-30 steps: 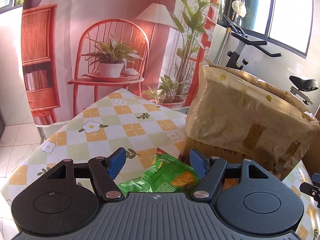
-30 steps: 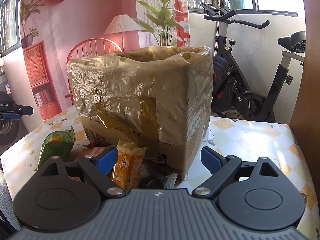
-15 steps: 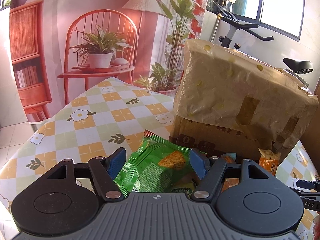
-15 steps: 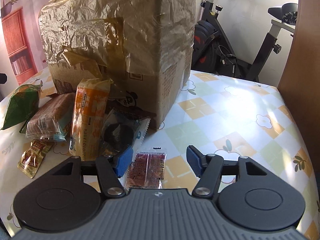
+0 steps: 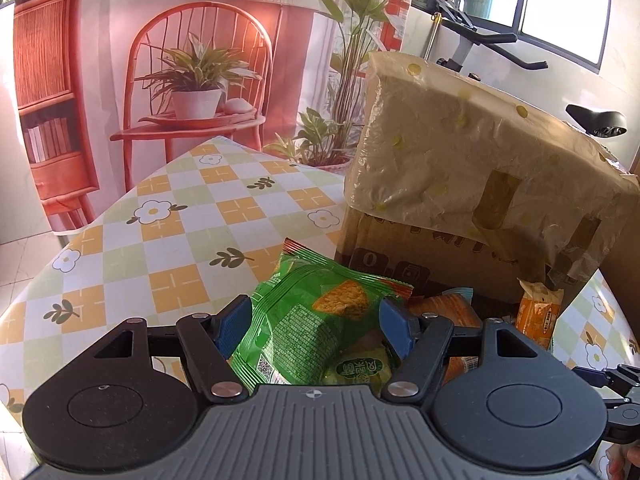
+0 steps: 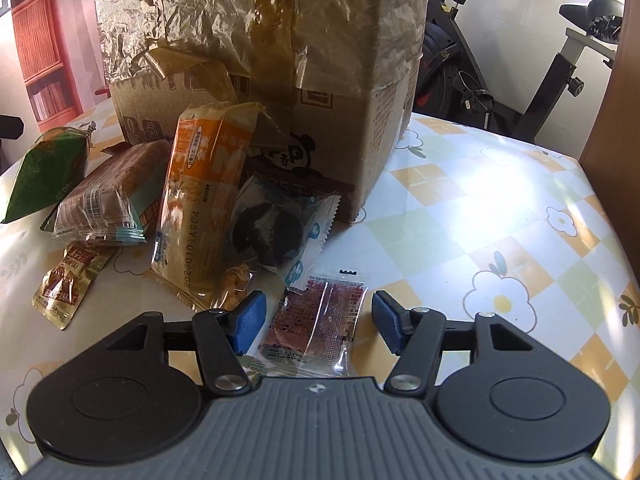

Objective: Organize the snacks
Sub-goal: 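Grasp a small red-brown packet with the right tool while the left tool reaches the green chip bag, then grasp the green chip bag with the left tool while the right tool lifts the red-brown packet, then carry both packets over the lined box and open both tools to drop them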

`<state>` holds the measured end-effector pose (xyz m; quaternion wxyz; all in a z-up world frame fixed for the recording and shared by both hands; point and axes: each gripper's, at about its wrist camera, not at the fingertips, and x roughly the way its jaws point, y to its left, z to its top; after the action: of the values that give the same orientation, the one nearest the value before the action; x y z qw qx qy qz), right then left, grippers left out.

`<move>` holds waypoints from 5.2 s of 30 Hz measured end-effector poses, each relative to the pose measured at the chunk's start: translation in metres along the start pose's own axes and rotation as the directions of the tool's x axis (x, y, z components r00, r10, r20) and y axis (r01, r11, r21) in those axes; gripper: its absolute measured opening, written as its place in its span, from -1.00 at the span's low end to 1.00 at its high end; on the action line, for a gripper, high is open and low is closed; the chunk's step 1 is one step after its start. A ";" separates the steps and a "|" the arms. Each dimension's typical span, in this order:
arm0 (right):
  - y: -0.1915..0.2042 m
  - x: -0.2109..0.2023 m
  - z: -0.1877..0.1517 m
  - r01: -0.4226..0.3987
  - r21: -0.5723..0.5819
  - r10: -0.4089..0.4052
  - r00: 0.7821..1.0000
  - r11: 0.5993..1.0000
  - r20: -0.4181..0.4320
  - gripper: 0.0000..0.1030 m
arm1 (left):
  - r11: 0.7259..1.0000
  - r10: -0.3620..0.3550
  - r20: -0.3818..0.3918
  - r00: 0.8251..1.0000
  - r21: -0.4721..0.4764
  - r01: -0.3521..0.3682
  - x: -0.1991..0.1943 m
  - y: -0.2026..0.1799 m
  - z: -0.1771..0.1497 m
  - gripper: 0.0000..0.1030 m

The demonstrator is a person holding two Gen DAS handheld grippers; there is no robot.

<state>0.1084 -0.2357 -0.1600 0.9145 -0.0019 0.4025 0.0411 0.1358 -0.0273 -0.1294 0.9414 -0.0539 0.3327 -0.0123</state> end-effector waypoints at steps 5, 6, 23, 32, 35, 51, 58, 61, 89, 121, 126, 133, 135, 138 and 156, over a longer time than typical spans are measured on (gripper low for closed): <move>0.002 -0.001 -0.003 0.015 0.024 -0.015 1.000 1.000 0.002 0.20 | 1.000 -0.007 -0.005 1.000 0.008 0.007 0.001 -0.002 -0.002 0.40; 0.002 -0.002 -0.004 0.022 0.028 -0.022 1.000 0.999 0.000 0.20 | 1.000 -0.007 -0.005 1.000 0.010 0.007 0.001 -0.002 -0.002 0.40; 0.005 -0.026 -0.010 0.057 0.071 -0.061 0.997 0.996 0.053 -0.21 | 0.999 -0.044 -0.021 0.999 0.026 0.045 0.006 -0.002 -0.009 0.39; 0.000 -0.051 0.002 0.065 0.103 -0.078 0.989 0.992 0.126 -0.21 | 0.996 -0.078 -0.042 0.996 0.043 0.079 0.011 0.003 -0.015 0.39; 0.008 -0.054 0.011 0.039 0.090 -0.053 0.987 0.995 0.154 -0.21 | 0.991 -0.100 -0.052 0.994 0.081 0.104 0.014 0.004 -0.016 0.39; 0.029 -0.057 0.041 -0.033 0.121 0.006 0.977 0.992 0.215 -0.21 | 0.956 -0.219 -0.124 0.968 0.172 0.239 0.062 0.033 0.014 0.59; 0.036 -0.053 0.050 -0.038 0.117 0.012 0.977 0.992 0.214 -0.21 | 0.946 -0.251 -0.163 0.954 0.166 0.278 0.081 0.039 0.012 0.75; 0.040 -0.050 0.051 -0.040 0.108 0.017 0.978 0.993 0.207 -0.21 | 0.944 -0.252 -0.168 0.953 0.175 0.281 0.090 0.040 0.010 0.84; 0.059 -0.066 0.064 -0.044 0.033 0.034 0.967 0.998 0.254 -0.21 | 0.975 -0.196 -0.023 0.980 0.103 0.197 0.033 0.062 0.019 0.57; 0.011 -0.067 0.217 0.051 -0.058 -0.022 0.905 0.997 0.426 -0.21 | 0.930 -0.261 0.086 0.962 0.289 0.226 0.074 -0.154 0.211 0.58; 0.004 -0.052 0.219 0.027 -0.039 -0.010 0.920 0.999 0.391 -0.21 | 0.932 -0.205 0.038 0.978 0.313 0.183 0.099 -0.157 0.209 0.61; 0.003 -0.038 0.220 0.008 -0.027 0.002 0.935 1.000 0.354 -0.21 | 0.925 -0.218 0.016 0.976 0.322 0.201 0.107 -0.143 0.208 0.82; 0.004 -0.035 0.220 0.007 -0.022 0.001 0.938 1.000 0.346 -0.21 | 0.925 -0.210 0.024 0.977 0.327 0.191 0.104 -0.141 0.206 0.82; 0.006 -0.032 0.222 -0.002 -0.018 0.008 0.942 1.000 0.336 -0.21 | 0.936 -0.223 0.036 0.974 0.286 0.204 0.099 -0.133 0.205 0.82; 0.019 -0.064 0.208 -0.107 0.018 0.093 0.925 0.994 0.368 0.23 | 0.979 -0.133 0.170 0.976 0.176 0.102 0.021 -0.049 0.181 0.74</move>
<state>0.2174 -0.2138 0.0283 0.9702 0.0437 0.2248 0.0796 0.2668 -0.0601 0.0028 0.9666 0.0044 0.2396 -0.0911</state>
